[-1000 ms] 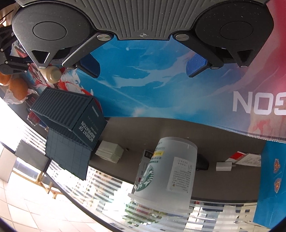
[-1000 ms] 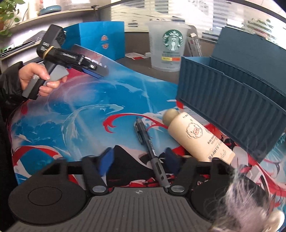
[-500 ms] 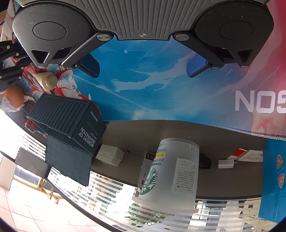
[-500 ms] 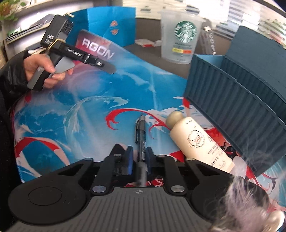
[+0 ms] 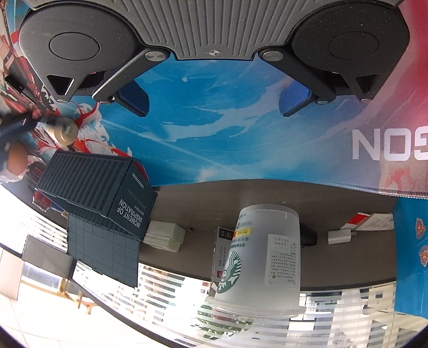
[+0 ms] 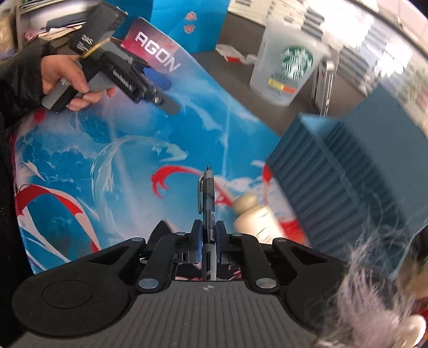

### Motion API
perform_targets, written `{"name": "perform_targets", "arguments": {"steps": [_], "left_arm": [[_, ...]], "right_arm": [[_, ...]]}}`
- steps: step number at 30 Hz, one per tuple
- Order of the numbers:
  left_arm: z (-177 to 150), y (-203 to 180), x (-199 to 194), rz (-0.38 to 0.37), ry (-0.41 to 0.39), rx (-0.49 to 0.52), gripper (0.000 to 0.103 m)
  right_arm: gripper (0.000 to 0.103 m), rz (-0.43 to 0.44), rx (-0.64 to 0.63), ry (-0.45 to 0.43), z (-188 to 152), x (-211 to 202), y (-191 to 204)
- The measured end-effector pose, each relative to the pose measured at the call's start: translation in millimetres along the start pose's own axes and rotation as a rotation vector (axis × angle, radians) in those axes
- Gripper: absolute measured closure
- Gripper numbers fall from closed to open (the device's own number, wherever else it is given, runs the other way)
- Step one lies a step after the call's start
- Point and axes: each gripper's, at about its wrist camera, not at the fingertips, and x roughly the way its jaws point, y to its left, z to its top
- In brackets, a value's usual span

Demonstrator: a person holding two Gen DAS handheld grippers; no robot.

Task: Organize rigid objects
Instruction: 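Grasp the black pen beside the cream bottle with the right tool, then carry the black pen into the teal box and open the right tool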

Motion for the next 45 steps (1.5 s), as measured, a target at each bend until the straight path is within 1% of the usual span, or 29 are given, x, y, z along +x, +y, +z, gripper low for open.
{"name": "perform_targets", "arguments": {"steps": [4,8,14,19,24,30,34,45], "left_arm": [[-0.7,-3.2,0.7,0.014,0.003,0.018,0.000],[-1.2,-2.9,0.4,0.014,0.003,0.018,0.000],[-1.0,-2.8,0.6,0.016,0.004,0.020,0.000],[-0.9,-3.1,0.7,0.016,0.004,0.020,0.000],[-0.9,-4.0,1.3,0.020,0.006,0.025,0.000],[-0.9,-4.2,2.0,0.021,0.007,0.026,0.000],[-0.9,-4.0,2.2,0.020,0.007,0.026,0.000],[-1.0,-4.5,2.5,0.023,0.009,0.033,0.000]], "right_arm": [[0.094,-0.067,-0.096,-0.029,15.3,-20.9,-7.4],[0.094,-0.127,-0.152,-0.036,26.0,-34.5,-20.3],[0.094,-0.204,-0.183,-0.010,37.0,-45.6,-47.1],[0.094,-0.230,-0.187,0.004,44.8,-46.5,-71.7],[0.094,-0.231,-0.211,0.042,49.6,-34.1,-94.8],[0.094,-0.202,-0.218,0.095,51.4,-4.0,-121.6],[0.094,-0.186,-0.213,0.114,51.0,15.6,-135.5],[0.094,-0.114,-0.225,0.133,49.5,50.9,-151.3]]}}
